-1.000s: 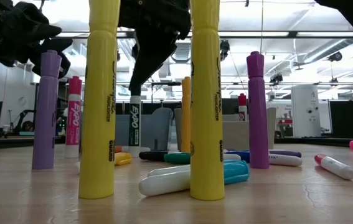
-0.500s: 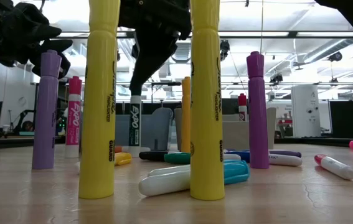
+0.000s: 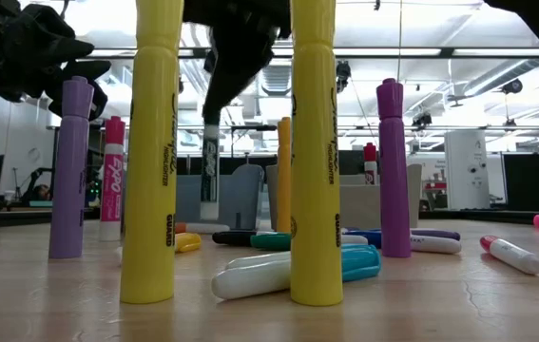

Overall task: Pick & Place Markers
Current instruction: Put the large dark green marker pen into the white bin

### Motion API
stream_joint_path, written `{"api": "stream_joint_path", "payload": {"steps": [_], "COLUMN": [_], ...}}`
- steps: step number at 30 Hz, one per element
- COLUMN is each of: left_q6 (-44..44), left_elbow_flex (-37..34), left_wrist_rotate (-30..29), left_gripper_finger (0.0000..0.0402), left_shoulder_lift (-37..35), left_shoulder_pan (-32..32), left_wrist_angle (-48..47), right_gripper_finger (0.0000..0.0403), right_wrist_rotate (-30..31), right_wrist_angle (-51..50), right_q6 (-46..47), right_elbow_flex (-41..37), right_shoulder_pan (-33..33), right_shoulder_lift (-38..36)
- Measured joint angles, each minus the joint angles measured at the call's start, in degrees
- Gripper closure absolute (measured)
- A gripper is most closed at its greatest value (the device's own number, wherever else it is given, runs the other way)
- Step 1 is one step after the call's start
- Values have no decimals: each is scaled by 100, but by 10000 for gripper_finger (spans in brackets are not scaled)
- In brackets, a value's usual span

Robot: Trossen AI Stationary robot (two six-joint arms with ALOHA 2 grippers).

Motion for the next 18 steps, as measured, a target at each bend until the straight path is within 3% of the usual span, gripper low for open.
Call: {"api": "stream_joint_path", "payload": {"steps": [13, 18], "left_q6": [-10, -13], "left_elbow_flex": [-2, -2], "left_wrist_rotate": [-1, 0], "left_gripper_finger": [297, 296], "left_shoulder_lift": [7, 9], "left_shoulder_pan": [-1, -1], "left_wrist_angle": [-81, -81], "right_gripper_finger": [332, 331], "right_wrist_rotate": [91, 741], "right_wrist_angle": [-1035, -1410], "right_q6": [622, 934], "right_elbow_flex": [577, 556], "right_shoulder_pan": [-28, -125], "right_shoulder_lift": [-877, -1351]}}
